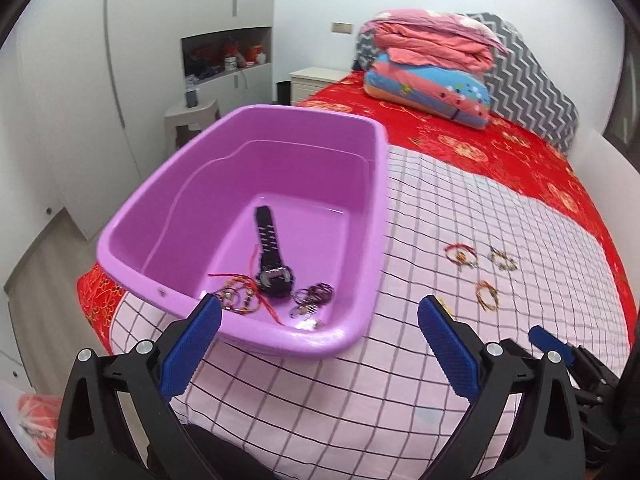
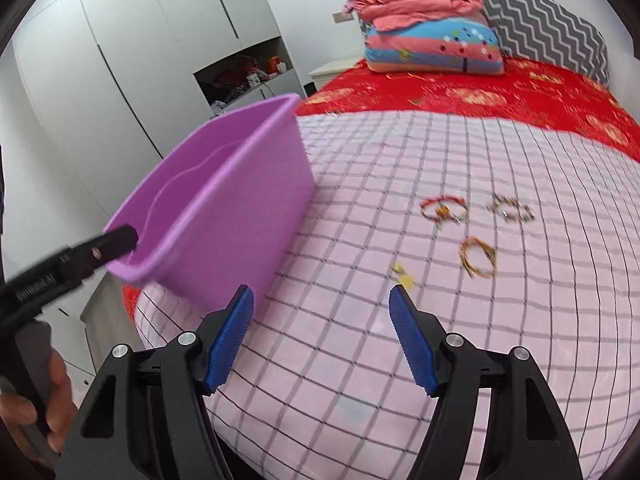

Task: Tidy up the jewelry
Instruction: 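Withdraw both open tools from the tub back over the bed, then grasp the yellow flower charm with the left tool while the right tool grasps the braided gold bracelet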

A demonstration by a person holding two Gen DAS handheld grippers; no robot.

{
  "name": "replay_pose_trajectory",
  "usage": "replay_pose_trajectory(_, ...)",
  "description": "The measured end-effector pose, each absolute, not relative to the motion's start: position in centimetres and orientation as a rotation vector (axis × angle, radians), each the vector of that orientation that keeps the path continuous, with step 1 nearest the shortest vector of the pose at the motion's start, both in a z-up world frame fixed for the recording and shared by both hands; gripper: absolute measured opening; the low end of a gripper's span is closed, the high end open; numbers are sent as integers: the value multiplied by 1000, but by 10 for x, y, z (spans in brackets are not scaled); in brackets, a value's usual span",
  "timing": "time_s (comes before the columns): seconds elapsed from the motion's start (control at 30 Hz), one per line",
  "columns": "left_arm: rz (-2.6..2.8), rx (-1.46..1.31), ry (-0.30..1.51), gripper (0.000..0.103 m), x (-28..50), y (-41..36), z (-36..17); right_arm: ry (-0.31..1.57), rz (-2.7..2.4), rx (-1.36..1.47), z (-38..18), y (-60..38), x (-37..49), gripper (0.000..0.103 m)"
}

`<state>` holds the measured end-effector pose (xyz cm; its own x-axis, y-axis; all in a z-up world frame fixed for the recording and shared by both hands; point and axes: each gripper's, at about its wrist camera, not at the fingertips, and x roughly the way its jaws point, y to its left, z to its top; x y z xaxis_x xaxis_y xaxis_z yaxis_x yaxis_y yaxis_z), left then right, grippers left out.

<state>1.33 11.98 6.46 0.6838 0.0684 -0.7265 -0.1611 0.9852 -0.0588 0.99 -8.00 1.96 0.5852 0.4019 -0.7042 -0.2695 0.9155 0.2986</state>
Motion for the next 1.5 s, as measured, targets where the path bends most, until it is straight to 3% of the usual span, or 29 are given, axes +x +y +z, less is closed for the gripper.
replay_pose_trajectory(0.6,-57,-21,895,97,30,12,1,868,211,206,-40,-188,-11,67)
replay_pose_trajectory(1.5,-11,-49,961,97,151,-27,-117,902,159,64,-120,-209,138,67)
